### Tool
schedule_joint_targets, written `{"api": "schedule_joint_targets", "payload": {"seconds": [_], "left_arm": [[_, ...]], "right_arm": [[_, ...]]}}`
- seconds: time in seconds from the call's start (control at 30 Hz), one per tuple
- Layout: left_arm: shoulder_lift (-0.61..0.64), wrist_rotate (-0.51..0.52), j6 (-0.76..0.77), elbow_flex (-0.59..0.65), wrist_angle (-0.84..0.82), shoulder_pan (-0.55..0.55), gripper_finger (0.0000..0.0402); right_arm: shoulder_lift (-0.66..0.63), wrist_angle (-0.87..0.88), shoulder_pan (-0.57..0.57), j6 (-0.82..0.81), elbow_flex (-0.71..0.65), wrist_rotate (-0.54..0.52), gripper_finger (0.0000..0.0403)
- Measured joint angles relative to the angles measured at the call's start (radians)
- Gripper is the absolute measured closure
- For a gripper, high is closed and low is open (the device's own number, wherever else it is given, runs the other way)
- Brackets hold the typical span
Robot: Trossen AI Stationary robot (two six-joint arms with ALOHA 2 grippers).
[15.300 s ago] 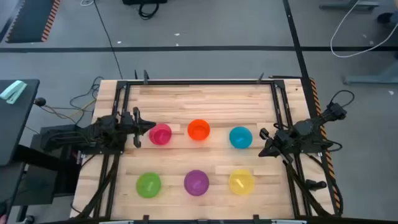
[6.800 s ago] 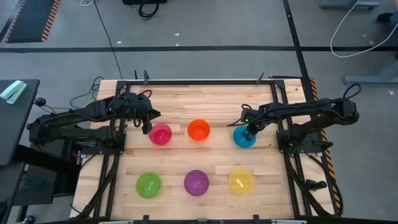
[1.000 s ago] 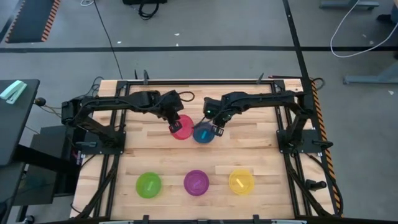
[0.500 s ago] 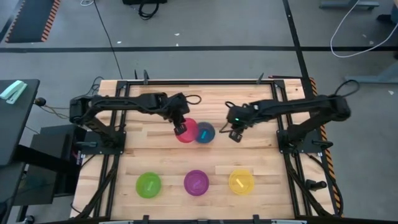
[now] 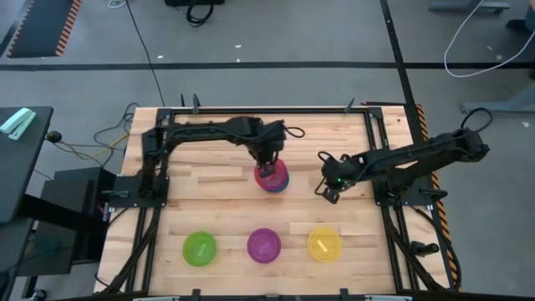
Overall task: Nest bowls inside each other
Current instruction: Stack the red bowl on top of the blue bowl
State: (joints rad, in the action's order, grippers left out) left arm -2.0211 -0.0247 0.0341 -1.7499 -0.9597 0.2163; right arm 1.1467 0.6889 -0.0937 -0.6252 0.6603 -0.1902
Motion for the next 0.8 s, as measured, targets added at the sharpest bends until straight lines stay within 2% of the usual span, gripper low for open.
{"api": "schedule_joint_targets", "payload": {"seconds": [0.13, 0.4, 0.57, 0.8], "left_arm": [[-0.084, -0.049, -0.054, -0.074, -0.057, 0.006, 0.0395], [-0.122, -0.079, -0.072, -0.088, -0.065, 0.054, 0.0395], [-0.121, -0.08, -0.048, -0.088, -0.05, 0.079, 0.0394], [-0.146, -0.131, -0.046, -0.088, -0.042, 0.076, 0.0394]], "right_arm": [[-0.001, -0.01, -0.055, -0.036, -0.024, -0.016, 0.0319], [-0.008, -0.019, -0.147, -0.081, -0.025, -0.08, 0.0319], [-0.009, -0.04, -0.166, -0.083, -0.025, -0.094, 0.0319], [-0.009, -0.054, -0.165, -0.081, -0.025, -0.1, 0.0319]]}}
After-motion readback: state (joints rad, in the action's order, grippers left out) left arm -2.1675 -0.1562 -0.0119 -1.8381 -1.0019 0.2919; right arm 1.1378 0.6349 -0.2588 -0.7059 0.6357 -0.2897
